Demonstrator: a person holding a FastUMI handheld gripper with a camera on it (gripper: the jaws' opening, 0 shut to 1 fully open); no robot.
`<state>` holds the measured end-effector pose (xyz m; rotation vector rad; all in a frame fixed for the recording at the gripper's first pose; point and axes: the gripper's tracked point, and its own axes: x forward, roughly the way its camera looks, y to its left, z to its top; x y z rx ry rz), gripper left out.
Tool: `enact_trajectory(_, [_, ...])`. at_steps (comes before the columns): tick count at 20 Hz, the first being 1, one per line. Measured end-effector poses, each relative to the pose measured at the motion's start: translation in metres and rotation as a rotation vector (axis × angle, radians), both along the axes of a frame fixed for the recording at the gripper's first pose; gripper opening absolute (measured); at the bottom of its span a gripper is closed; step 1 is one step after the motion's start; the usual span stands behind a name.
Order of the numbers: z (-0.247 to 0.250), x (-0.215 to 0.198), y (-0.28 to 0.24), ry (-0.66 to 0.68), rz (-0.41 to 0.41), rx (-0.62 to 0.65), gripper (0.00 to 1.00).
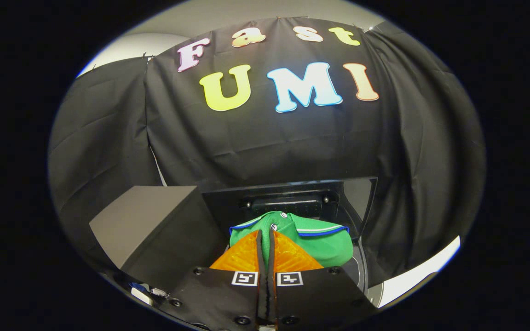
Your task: Put the clothes into the washing machine and then close the washing machine lid.
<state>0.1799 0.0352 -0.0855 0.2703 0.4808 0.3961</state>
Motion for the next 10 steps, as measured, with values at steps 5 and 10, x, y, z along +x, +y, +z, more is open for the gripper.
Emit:
enact_trajectory(5, [-0.03, 0.0, 0.009, 0.0, 0.029, -0.044, 0.01])
enact_trajectory(10, [-0.07, -0.002, 0.016, 0.063, 0.031, -0.072, 0.01])
